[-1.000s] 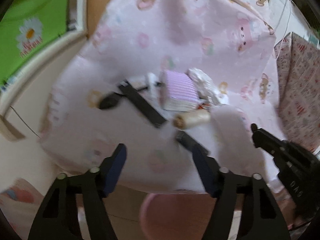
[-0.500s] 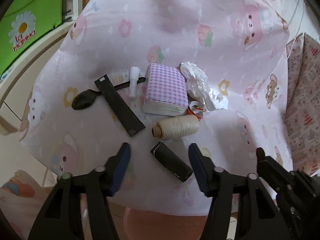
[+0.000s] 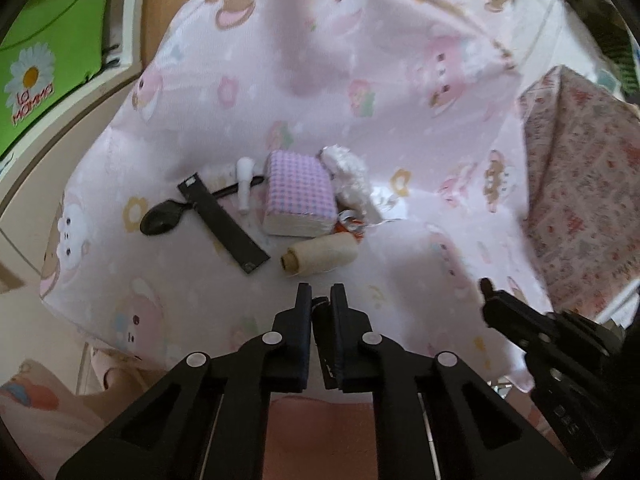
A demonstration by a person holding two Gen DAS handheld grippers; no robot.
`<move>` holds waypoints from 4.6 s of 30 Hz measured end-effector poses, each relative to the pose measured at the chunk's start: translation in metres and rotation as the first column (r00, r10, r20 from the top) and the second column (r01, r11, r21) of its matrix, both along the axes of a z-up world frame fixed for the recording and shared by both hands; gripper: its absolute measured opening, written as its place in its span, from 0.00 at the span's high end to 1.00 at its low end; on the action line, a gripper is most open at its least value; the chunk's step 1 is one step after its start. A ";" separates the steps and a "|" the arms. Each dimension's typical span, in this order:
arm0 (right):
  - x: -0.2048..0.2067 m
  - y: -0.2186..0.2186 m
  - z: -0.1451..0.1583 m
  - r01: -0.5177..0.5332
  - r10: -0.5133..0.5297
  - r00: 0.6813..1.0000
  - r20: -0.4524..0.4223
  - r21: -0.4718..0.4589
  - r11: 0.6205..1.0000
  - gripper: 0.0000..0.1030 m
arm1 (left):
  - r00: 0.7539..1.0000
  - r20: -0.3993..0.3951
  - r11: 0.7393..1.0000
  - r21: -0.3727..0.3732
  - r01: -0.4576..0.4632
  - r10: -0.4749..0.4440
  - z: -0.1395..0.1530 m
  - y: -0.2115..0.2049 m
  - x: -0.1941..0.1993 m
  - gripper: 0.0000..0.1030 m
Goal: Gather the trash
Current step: 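Carry both black items down over the pink basket and open both tools, then grasp the purple gingham tissue pack with the left tool while the right tool reaches the white tissue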
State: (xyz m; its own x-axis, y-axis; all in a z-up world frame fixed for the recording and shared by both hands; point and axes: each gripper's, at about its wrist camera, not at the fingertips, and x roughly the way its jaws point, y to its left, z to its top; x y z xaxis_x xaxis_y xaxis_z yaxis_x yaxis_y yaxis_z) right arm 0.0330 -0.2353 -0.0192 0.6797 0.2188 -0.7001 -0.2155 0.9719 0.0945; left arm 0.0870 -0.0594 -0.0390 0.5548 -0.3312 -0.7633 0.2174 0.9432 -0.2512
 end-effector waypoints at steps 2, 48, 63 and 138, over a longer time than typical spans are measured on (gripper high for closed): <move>-0.002 0.000 0.000 0.000 0.000 1.000 -0.002 0.001 1.000 0.95 | 1.000 0.007 1.000 -0.016 0.025 -0.025 0.003 0.002 -0.005 0.92; -0.038 0.059 -0.161 -0.126 0.039 0.874 -0.485 -0.148 0.981 0.95 | 0.895 -0.418 0.948 0.190 0.254 -0.156 -0.107 -0.020 -0.049 0.90; -0.039 0.057 -0.146 -0.102 0.009 0.904 -0.427 -0.196 0.975 0.48 | 0.900 -0.419 0.963 0.170 0.209 -0.121 -0.108 -0.009 -0.043 0.83; 0.087 -0.033 0.027 0.231 -0.230 0.972 0.042 -0.010 0.973 0.48 | 0.993 -0.066 0.976 0.193 0.104 -0.093 -0.004 -0.039 0.090 0.42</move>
State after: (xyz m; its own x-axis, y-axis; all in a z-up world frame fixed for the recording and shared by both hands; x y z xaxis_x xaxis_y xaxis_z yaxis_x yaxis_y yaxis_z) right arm 0.1203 -0.2681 0.0081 0.7382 0.0432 -0.6732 0.0110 0.9970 0.0760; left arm 0.1769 -0.0980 -0.0435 0.4809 -0.2229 -0.8480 0.3021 0.9501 -0.0783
